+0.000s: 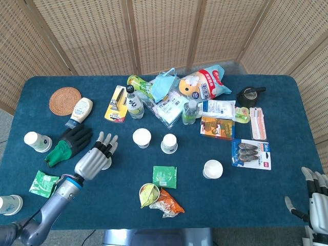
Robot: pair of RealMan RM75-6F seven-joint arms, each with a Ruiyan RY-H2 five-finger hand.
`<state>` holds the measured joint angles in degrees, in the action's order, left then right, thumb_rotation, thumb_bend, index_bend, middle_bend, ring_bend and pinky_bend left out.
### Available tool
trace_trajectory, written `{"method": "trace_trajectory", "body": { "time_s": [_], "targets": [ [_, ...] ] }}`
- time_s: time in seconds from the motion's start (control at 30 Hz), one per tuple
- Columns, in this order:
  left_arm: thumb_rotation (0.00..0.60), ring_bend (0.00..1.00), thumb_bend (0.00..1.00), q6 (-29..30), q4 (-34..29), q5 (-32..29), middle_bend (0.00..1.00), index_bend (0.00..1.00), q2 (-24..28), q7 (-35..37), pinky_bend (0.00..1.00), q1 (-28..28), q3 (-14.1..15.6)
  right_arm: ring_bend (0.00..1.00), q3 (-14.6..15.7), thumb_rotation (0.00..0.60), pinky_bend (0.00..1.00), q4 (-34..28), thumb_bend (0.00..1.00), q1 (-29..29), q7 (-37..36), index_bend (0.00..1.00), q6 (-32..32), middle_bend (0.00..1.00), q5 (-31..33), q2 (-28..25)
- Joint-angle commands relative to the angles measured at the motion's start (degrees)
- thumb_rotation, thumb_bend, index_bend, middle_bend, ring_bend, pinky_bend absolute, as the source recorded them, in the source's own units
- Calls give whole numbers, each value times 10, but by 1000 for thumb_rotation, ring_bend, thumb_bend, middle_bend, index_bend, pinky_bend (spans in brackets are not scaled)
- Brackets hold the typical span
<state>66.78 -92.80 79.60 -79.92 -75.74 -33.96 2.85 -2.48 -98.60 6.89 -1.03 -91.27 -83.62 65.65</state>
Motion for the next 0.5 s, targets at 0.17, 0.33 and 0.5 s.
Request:
{"method": "trace_trajectory", "body": {
  "time_s": [0.17,0.33,0.5],
  "targets": [
    [600,0,386,65,-48,-19,0,0,43,196,135,48,-37,0,-4,542,0,1,355,-3,3,0,1,115,-1,-3],
    [600,0,386,82,-81,-50,0,0,93,349,143,82,-55,0,-11,544,0,-2,355,-13,18,0,5,115,-3,-10],
    [600,0,385,72,-120,-66,0,0,154,502,151,113,-55,0,-17,543,0,-1,356,-23,28,0,13,115,-1,-11]
  ]
}}
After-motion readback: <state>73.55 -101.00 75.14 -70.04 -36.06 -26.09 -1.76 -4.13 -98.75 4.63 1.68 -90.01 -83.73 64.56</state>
